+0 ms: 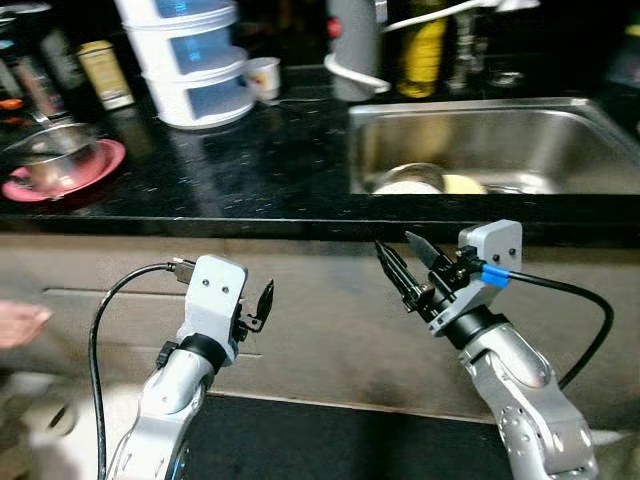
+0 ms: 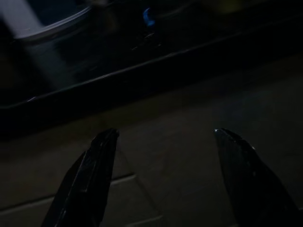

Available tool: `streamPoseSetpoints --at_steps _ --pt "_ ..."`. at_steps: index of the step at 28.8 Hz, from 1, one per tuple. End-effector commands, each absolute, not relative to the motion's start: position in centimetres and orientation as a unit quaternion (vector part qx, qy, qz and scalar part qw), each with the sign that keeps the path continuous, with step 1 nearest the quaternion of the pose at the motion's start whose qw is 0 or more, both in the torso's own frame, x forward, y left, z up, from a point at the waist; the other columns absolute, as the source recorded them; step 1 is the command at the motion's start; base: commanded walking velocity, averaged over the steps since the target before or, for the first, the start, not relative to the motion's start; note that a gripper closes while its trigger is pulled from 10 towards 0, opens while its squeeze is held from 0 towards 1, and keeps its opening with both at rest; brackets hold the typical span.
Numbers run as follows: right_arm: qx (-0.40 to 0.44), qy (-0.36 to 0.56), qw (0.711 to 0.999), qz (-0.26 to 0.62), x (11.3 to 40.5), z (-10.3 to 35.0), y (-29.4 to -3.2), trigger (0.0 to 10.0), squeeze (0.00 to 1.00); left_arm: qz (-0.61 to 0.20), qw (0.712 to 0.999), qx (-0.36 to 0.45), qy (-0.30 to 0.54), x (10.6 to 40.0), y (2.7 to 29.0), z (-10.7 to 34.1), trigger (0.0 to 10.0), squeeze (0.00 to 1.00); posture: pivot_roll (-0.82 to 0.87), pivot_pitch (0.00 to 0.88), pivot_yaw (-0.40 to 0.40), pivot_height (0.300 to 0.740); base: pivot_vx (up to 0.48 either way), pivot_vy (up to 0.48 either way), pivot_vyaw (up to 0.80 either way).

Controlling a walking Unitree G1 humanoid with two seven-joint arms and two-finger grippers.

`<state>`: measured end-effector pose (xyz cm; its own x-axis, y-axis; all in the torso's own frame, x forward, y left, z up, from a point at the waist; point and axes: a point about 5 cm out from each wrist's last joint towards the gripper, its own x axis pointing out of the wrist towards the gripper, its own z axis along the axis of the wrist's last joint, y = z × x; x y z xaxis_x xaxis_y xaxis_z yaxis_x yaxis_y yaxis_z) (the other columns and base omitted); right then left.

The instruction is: Kitchen organization

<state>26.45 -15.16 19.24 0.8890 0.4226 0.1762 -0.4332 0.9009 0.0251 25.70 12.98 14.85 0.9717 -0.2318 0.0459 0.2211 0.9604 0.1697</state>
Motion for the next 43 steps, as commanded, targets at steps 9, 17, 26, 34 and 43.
streamPoseSetpoints --at_steps 9,17,26,34,43 --pt "0.048 -0.085 0.963 0.25 26.2 19.1 -13.9 10.0 0.0 -0.134 0.986 0.097 -0.033 25.5 12.1 14.4 10.0 0.0 -0.07 0.0 0.059 0.74 0.0 0.0 0.8" --pt "0.05 -0.085 0.963 0.252 26.2 19.1 -13.9 10.0 0.0 -0.142 0.985 0.092 -0.034 25.4 11.8 14.5 10.0 0.0 -0.07 0.0 0.059 0.74 0.0 0.0 0.79" --pt "0.05 -0.082 0.965 0.243 26.4 19.0 -14.0 10.0 0.0 -0.149 0.984 0.092 -0.036 25.5 11.6 14.5 10.0 0.0 -0.07 0.0 0.061 0.74 0.0 0.0 0.42" --pt "0.053 -0.083 0.966 0.24 26.5 19.0 -14.0 10.0 0.0 -0.156 0.983 0.09 -0.041 25.4 11.5 14.7 10.0 0.0 -0.07 0.0 0.058 0.74 0.0 0.0 0.0" --pt "0.058 -0.092 0.963 0.245 26.8 19.4 -13.8 10.0 0.0 -0.163 0.981 0.09 -0.052 25.4 11.3 15.0 10.0 0.0 -0.07 0.0 0.057 0.74 0.201 0.0 0.0"
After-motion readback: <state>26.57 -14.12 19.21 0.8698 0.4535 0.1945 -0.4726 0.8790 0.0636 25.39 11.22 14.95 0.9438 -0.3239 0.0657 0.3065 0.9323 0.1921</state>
